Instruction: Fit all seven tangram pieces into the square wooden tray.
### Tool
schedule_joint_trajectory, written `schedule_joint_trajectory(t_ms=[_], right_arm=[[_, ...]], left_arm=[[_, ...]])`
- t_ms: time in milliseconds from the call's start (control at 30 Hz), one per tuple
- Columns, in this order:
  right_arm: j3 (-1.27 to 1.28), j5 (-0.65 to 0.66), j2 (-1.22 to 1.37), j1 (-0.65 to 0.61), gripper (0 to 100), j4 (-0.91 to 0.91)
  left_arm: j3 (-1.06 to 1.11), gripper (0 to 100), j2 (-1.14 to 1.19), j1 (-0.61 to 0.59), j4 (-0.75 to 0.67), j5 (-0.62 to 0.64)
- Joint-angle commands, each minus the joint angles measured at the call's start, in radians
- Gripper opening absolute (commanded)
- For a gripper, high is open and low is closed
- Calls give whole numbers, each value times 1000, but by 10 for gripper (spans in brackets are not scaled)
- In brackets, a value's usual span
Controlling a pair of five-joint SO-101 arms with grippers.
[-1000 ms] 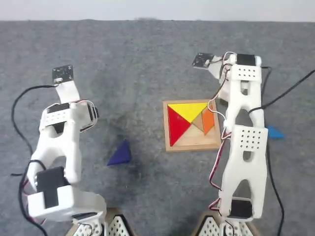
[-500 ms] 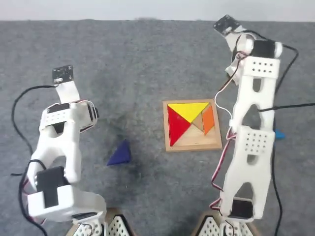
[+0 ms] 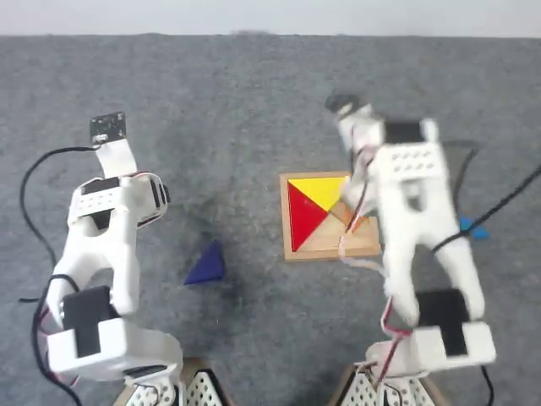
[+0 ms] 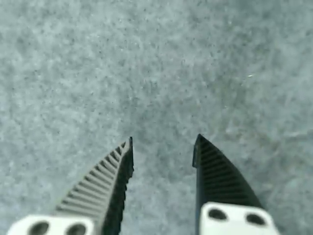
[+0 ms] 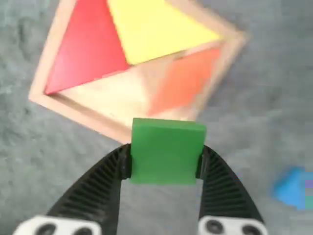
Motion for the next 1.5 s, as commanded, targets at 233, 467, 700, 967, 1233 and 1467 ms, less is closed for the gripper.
schedule_joint_trajectory(t_ms=[233, 467, 700, 967, 1233, 1467], right_arm=[[298, -186, -105, -108, 105, -306], [302, -120, -13, -159, 106, -390], [307, 9, 15, -160, 106, -420], [308, 40, 15, -166, 107, -417], [333, 40, 13, -197, 267, -421], [330, 38, 5, -183, 264, -424]], left_arm=[[-24, 196, -6, -2, -25, -12], [-24, 196, -6, -2, -21, -12], [-24, 196, -6, 0, -21, -12], [-25, 196, -5, 0, -23, -12], [-24, 196, -5, 0, -23, -12], [-24, 196, -5, 0, -23, -12]])
